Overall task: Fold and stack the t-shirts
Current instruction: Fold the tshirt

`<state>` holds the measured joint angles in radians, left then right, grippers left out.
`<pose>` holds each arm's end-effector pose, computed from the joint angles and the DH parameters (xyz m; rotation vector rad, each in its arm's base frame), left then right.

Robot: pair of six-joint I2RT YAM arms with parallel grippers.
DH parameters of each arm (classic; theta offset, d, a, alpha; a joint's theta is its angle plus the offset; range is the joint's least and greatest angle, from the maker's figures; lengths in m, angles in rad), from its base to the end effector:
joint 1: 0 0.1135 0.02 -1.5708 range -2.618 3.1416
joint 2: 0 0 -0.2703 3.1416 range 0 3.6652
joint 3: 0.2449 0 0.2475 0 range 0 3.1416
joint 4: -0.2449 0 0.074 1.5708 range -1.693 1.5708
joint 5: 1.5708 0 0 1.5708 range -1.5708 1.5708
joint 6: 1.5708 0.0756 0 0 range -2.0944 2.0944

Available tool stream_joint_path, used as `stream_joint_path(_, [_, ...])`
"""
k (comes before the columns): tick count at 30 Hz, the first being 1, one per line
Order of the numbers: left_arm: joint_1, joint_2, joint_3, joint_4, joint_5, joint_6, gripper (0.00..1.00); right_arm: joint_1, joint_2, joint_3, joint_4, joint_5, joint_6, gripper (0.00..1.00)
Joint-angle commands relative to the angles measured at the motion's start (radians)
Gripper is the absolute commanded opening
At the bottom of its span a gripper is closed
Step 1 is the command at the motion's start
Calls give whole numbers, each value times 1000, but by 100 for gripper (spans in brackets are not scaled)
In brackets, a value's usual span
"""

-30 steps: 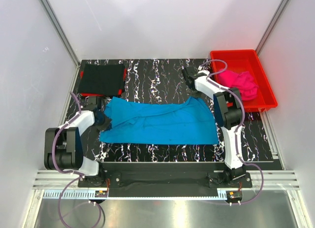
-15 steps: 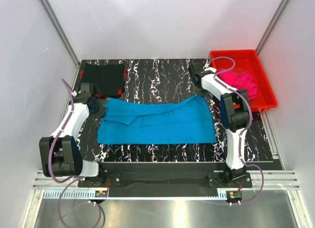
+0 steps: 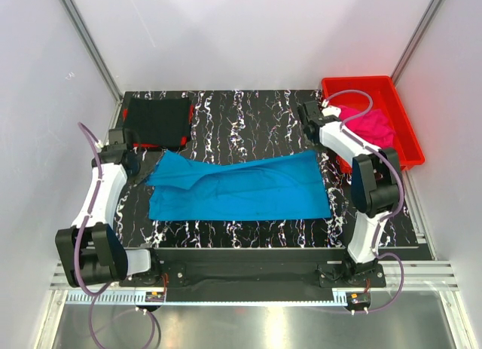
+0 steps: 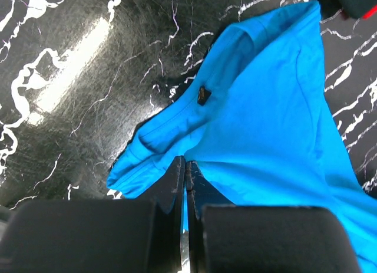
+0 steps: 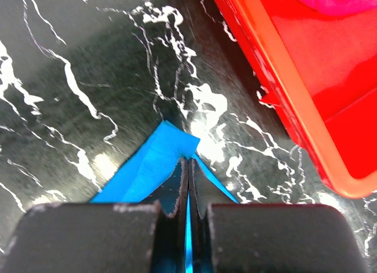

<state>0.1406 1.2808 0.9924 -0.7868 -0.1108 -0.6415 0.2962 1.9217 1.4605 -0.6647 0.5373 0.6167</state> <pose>0.2572 0.0448 0.2306 -1.0384 2.4217 -0.0237 0.4077 0.0840 0.1888 0.5504 2.4333 -0.3671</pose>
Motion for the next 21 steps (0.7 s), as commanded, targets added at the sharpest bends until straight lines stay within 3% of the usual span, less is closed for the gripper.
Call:
stream_joint_path(1, [13,-38,20,-12,12,42,0,-5,-98,-34,57,27,-41,0])
stream_joint_path(6, [16,-35,-30,-2,160,52,0,-5,-162,-106,80,30,-68,0])
stream_joint_path(21, [17,-66,-140,-2,192,80,0,-5,-339,-376,142,-72,-35,0])
